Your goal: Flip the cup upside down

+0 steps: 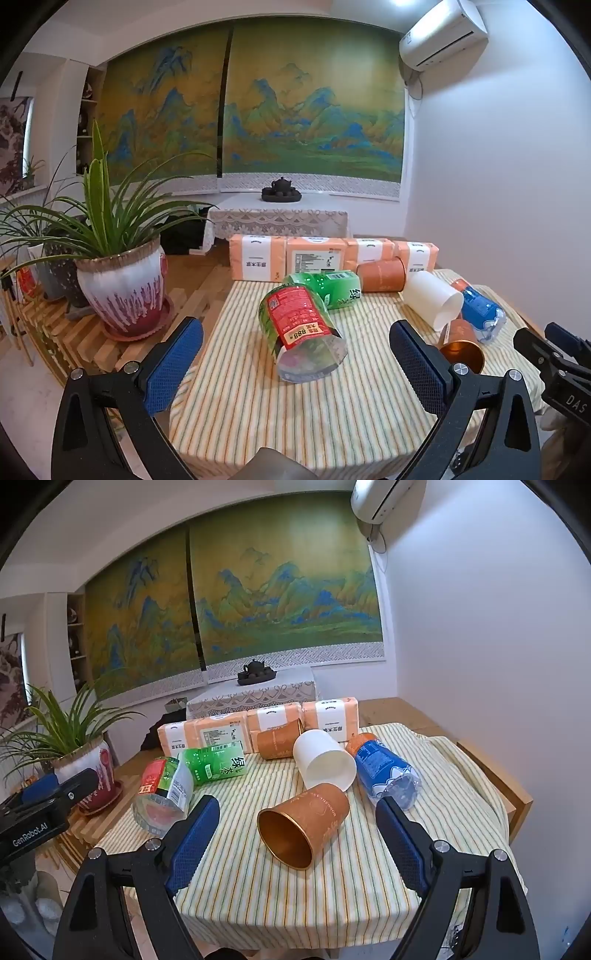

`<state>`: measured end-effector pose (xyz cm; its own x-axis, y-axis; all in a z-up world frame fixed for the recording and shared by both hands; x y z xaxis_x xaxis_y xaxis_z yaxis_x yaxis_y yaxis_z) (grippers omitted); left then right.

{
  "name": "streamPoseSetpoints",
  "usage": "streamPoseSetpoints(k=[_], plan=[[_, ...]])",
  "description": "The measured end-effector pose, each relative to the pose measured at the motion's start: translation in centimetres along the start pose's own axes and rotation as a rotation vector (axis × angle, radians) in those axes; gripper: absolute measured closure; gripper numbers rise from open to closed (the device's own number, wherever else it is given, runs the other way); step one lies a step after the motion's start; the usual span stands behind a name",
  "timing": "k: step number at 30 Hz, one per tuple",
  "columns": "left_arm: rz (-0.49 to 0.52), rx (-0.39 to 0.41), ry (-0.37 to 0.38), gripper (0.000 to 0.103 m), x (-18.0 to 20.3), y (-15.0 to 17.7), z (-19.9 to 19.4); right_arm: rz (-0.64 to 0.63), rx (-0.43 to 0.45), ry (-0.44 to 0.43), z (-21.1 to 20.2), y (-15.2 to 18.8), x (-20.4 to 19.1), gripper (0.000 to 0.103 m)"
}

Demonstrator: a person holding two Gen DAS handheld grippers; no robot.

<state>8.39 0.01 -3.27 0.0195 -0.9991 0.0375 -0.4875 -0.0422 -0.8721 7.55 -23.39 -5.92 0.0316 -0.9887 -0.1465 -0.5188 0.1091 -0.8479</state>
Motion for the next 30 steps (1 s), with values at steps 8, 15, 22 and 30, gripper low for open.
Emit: streamPoseSetpoints(k=[8, 15, 22, 30], plan=[[-0.008, -0.025, 0.01, 0.001, 0.1, 0.2, 0.5, 0.007, -0.016, 0.011, 0.1, 0.3, 0.4, 0.019], [-0.015, -0.006, -0.017, 0.001, -0.6, 0.3, 0.2, 0.018, -0.015, 0.017, 0.3, 0.2, 1.0, 0.019], [-0.012, -0.006, -0.022, 0.001, -0.8, 0.2, 0.3, 0.016, -0.018, 0.021, 0.2, 0.1, 1.0, 0.019], [-0.011, -0.003, -0.022, 0.001, -0.8, 0.1, 0.1, 0.01, -0.007, 0.028, 0.0, -0.1, 0.8, 0.019]])
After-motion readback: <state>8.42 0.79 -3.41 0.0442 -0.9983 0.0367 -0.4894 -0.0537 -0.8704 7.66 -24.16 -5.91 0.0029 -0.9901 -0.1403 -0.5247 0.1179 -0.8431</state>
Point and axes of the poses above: each gripper's, at about its wrist camera, not at the fingertips, and z roughly the way its jaws point, x to its right, y to its underside, the point moved 9 cm from there along z, roughly the way its jaws point, and after that the axes turned 8 degrees about -x, right-handed, at the moved point
